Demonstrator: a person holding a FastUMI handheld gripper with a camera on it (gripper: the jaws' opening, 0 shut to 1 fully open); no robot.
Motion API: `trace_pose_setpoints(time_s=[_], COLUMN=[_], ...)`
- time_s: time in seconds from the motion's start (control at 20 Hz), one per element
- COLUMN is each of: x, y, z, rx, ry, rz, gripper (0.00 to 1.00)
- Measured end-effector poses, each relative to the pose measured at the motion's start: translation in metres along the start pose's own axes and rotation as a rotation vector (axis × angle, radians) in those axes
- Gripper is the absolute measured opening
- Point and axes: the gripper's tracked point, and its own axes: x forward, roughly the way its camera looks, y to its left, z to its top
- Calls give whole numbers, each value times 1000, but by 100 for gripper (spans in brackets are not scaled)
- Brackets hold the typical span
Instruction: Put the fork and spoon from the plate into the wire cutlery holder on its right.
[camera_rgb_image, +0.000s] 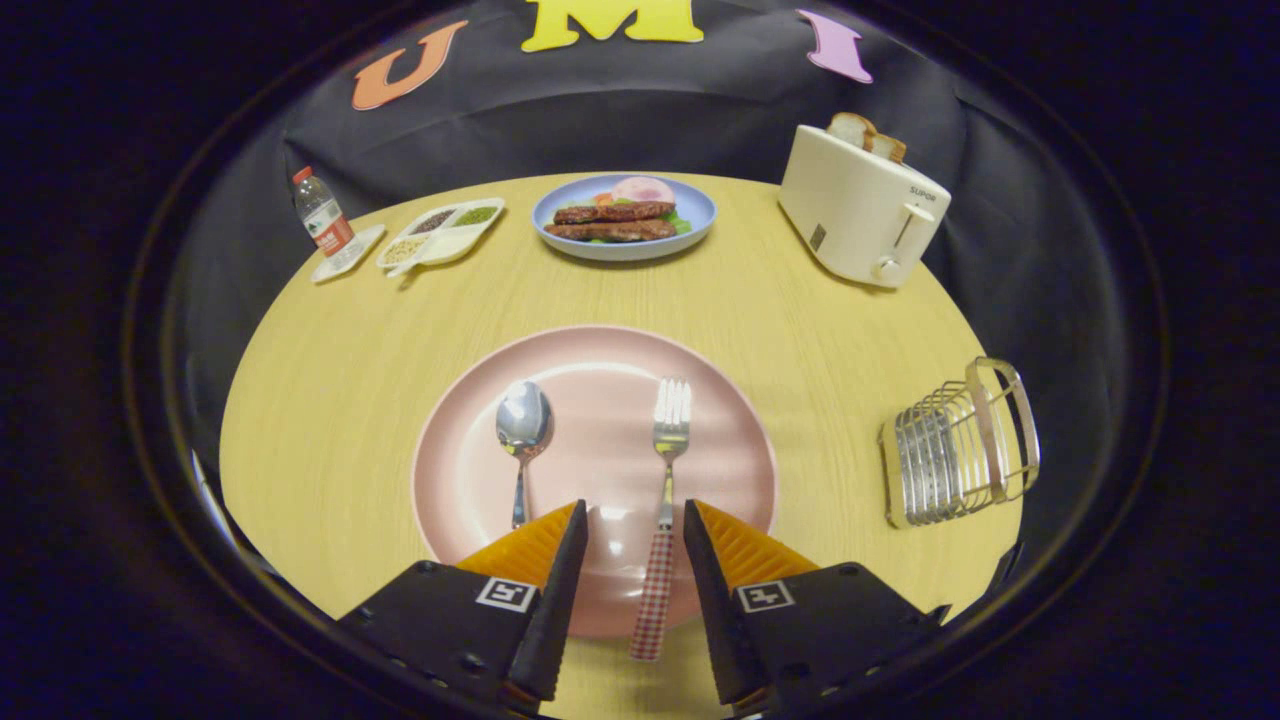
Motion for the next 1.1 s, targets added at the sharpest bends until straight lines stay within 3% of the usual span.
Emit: trace_pose_setpoints(time_s=[0.25, 0.35, 0.45, 0.6, 0.75, 1.1], x=[7, 6, 7, 4, -5, -56], y=[-8, -5, -7, -10, -9, -19], z=[-14, -15, -18, -18, -12, 5], rx=[61, 91, 105, 101, 87, 38], ry=[61, 80, 96, 108, 97, 63], rz=[-38, -19, -16, -23, 0, 20], gripper=[36, 36, 21, 11, 7, 7])
